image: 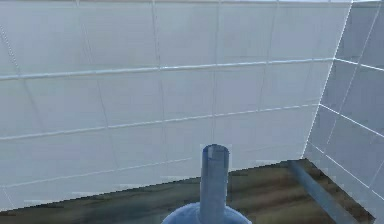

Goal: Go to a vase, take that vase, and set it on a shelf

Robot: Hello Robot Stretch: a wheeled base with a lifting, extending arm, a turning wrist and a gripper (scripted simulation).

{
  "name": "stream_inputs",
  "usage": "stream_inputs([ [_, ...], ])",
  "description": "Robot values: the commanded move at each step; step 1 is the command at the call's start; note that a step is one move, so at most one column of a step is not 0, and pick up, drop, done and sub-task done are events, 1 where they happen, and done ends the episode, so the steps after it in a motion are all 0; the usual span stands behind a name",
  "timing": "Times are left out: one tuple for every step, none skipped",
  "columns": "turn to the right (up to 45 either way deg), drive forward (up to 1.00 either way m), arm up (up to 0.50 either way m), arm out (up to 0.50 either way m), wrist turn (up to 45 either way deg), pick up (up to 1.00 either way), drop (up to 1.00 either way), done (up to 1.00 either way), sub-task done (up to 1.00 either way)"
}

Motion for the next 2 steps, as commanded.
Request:
stream_inputs([
  [45.0, 0.0, 0.0, 0.0, 0.0, 0.0, 0.0, 0.0, 0.0],
  [45.0, 0.0, 0.0, 0.0, 0.0, 0.0, 0.0, 0.0, 0.0],
])
